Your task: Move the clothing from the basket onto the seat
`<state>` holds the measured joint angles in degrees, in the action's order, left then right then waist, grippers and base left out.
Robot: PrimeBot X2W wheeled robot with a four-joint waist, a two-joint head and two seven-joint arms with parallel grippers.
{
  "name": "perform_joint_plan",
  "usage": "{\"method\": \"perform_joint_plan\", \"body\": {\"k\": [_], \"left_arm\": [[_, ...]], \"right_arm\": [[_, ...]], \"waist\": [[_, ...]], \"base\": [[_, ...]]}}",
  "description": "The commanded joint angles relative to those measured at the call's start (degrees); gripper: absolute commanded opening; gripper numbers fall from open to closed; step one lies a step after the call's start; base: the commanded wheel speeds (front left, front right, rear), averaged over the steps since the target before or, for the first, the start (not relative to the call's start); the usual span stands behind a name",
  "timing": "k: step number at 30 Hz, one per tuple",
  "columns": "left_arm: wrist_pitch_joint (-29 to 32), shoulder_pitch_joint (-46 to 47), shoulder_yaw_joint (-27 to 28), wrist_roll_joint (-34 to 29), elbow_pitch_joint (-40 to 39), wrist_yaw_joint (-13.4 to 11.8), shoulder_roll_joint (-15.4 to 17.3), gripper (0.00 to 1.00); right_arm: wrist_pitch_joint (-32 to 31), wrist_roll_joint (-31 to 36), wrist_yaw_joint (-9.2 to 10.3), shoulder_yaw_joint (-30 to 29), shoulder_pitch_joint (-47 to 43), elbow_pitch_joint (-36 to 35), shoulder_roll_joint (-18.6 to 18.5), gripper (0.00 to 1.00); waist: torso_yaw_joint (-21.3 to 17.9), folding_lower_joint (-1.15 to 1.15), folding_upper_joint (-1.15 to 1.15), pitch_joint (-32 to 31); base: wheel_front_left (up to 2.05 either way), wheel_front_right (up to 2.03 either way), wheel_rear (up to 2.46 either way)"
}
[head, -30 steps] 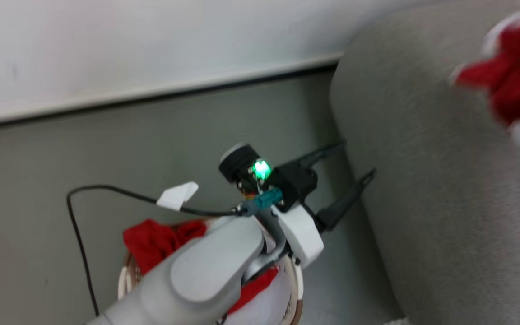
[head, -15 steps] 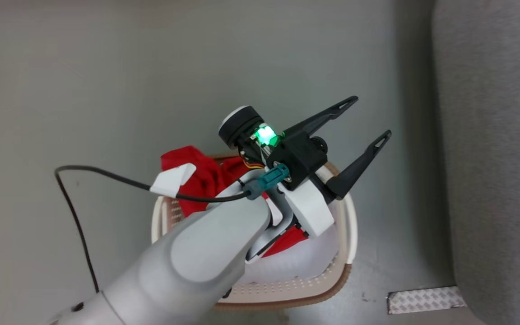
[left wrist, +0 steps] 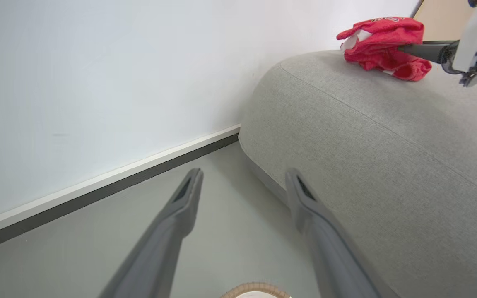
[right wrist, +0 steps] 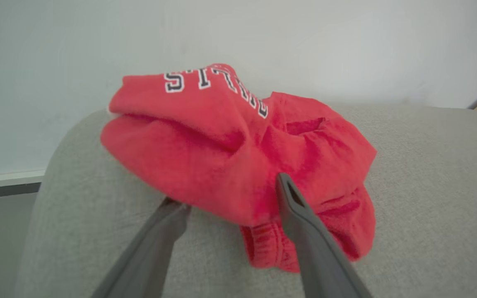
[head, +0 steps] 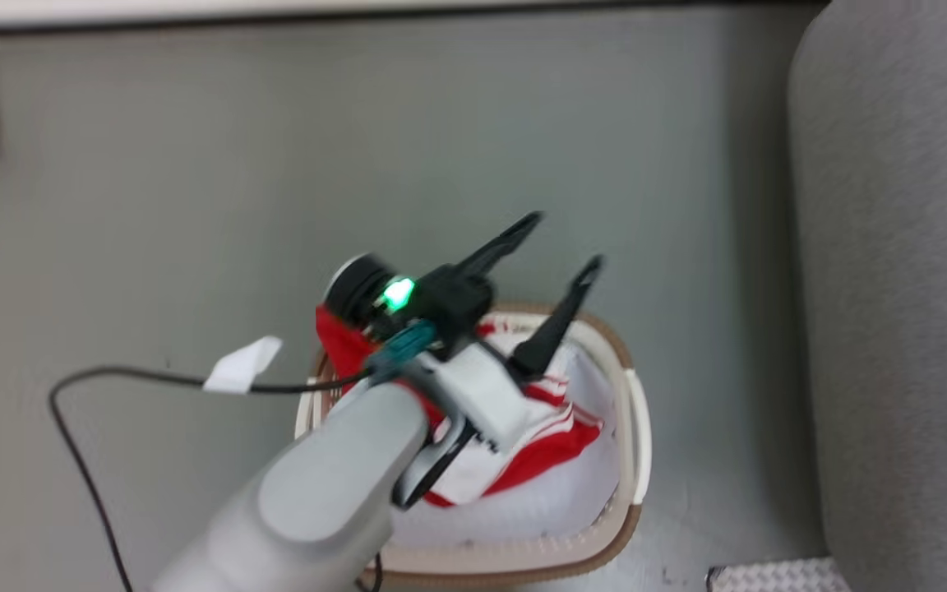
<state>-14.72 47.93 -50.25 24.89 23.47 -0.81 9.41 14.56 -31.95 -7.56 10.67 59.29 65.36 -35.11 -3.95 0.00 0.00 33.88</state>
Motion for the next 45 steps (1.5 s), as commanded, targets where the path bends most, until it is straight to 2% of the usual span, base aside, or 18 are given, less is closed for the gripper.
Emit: {"method": "perform_joint_plan", "body": {"k": [1, 7, 12, 17, 20, 27, 29, 35, 45], "left_arm": [[-0.33, -2.37, 0.87, 0.88, 0.24, -0.45, 0.55, 1.0], [-0.44, -11.45, 5.01, 3.3, -0.52, -1.13, 1.78, 1.0], [-0.43, -19.87, 8.72, 3.33, -1.41, -1.38, 2.64, 1.0], [-0.43, -27.48, 12.96, 2.47, -1.38, -2.37, 3.84, 1.0], [-0.44, -31.69, 15.46, 1.91, -1.36, -2.69, 4.65, 1.0], [-0.44, -39.21, 23.69, -0.56, -3.94, -4.99, 4.73, 1.0], [-0.44, -41.16, 26.04, -1.83, -4.75, -5.18, 4.4, 1.0], [-0.44, -46.0, 30.47, -4.81, -6.37, -4.74, 2.85, 1.0], [-0.44, -49.96, 35.34, -9.54, -6.86, -1.39, -1.38, 1.0]], "right_arm": [[0.25, -0.45, 0.14, 0.56, -2.99, -0.61, 0.97, 1.0], [0.54, 0.15, 0.14, -0.84, -14.34, -6.57, 2.43, 1.0], [0.52, 3.31, 0.14, -6.81, -27.06, -16.94, 5.11, 1.0], [0.55, 8.65, 0.14, -13.07, -41.9, -29.41, 11.31, 1.0], [0.54, 11.73, 0.14, -15.09, -49.35, -35.73, 16.46, 1.0], [0.55, 17.01, 0.13, -15.34, -59.19, -46.16, 25.13, 1.0], [0.55, 17.14, 0.13, -15.05, -60.9, -47.45, 27.3, 1.0], [0.55, 18.12, 0.14, -15.55, -64.1, -47.79, 30.0, 1.0], [0.55, 20.45, 0.13, -14.43, -65.23, -46.13, 31.99, 1.0]], "waist": [[-1.13, 0.0, 0.0, -5.05], [-0.12, 0.0, 0.0, -15.44], [2.55, 0.0, 0.0, -23.61], [5.67, 0.0, 0.0, -30.54], [7.07, 0.0, 0.0, -33.83], [8.92, 0.0, 0.0, -36.97], [9.05, 0.0, 0.0, -37.69], [9.55, 0.0, 0.0, -39.38], [9.66, 0.0, 0.0, -40.46]], "base": [[0.0, 0.0, 0.0], [0.0, 0.0, 0.0], [0.0, 0.0, 0.0], [0.0, 0.0, 0.0], [0.0, 0.0, 0.0], [0.0, 0.0, 0.0], [0.0, 0.0, 0.0], [0.0, 0.0, 0.0], [0.0, 0.0, 0.0]]}}
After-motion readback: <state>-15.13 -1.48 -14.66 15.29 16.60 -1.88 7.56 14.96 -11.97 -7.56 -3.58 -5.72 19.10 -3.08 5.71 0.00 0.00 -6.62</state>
